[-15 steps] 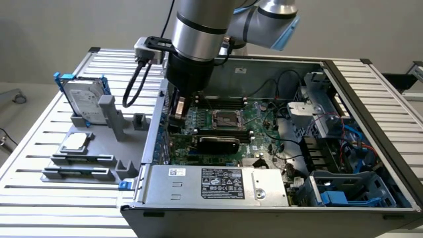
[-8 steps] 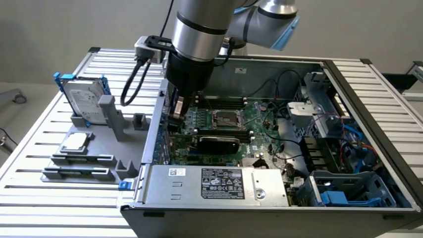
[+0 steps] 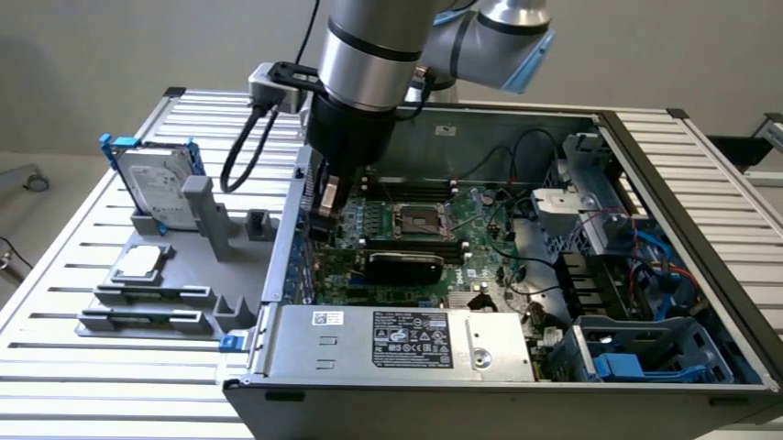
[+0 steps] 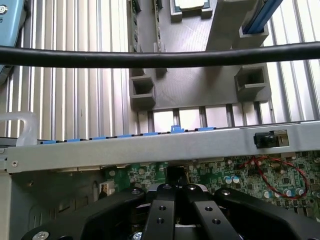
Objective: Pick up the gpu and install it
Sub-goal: 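Press down on the gpu until it lock into place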
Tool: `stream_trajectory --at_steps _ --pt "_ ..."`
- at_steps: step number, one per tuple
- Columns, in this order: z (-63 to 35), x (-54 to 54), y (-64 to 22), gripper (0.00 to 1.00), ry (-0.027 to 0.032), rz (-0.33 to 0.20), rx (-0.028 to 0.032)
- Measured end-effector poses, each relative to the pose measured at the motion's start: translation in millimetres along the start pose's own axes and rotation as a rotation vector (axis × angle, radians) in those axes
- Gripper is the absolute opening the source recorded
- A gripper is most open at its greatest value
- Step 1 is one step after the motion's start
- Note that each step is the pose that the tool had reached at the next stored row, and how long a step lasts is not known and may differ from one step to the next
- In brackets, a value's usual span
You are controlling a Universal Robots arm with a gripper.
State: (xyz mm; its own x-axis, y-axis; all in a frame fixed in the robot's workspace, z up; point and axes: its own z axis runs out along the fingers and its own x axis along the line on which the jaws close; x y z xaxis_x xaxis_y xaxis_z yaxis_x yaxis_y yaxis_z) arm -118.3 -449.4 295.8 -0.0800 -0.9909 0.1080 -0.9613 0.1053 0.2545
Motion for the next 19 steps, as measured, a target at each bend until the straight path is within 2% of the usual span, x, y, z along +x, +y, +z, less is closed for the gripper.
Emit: stream_trajectory --at_steps 6,19 --pt "-3.5 0.3 -0.2 0.11 0.0006 -0.001 -0.0051" --pt "-2.7 0.1 -1.2 0.11 0.0034 0.0 -0.0054"
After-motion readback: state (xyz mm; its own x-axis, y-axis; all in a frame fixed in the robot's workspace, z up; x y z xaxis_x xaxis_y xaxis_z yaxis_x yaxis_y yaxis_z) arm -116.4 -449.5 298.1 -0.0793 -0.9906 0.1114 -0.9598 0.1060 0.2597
